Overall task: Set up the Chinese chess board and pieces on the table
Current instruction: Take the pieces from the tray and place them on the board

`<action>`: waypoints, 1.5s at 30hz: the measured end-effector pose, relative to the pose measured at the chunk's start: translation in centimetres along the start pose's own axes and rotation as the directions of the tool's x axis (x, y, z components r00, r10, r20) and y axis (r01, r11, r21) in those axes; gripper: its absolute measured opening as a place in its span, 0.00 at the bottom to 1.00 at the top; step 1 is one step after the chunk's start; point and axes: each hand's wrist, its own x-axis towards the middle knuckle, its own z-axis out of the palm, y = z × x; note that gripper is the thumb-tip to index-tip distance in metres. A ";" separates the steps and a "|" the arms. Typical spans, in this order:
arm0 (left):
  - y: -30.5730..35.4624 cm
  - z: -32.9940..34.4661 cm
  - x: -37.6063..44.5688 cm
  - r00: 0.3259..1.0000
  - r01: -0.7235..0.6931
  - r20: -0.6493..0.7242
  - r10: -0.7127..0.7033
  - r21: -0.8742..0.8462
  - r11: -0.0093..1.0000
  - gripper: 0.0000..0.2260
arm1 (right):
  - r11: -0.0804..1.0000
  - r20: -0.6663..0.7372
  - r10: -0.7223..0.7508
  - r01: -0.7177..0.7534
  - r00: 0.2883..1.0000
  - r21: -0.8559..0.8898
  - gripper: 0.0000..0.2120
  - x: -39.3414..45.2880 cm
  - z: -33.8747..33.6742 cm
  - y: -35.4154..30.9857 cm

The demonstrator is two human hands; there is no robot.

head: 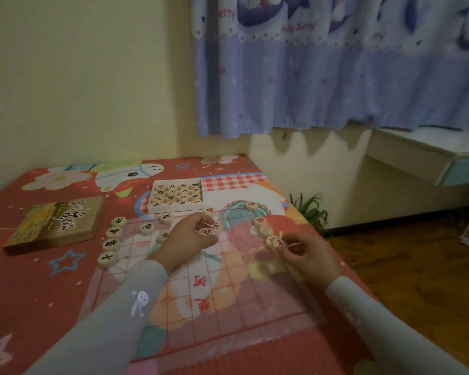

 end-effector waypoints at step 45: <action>-1.6 -0.6 6.4 0.990 0.115 -0.093 -0.106 0.108 0.987 0.08 | 0.955 0.151 0.132 -0.085 0.980 -0.285 0.10 15.2 6.7 0.5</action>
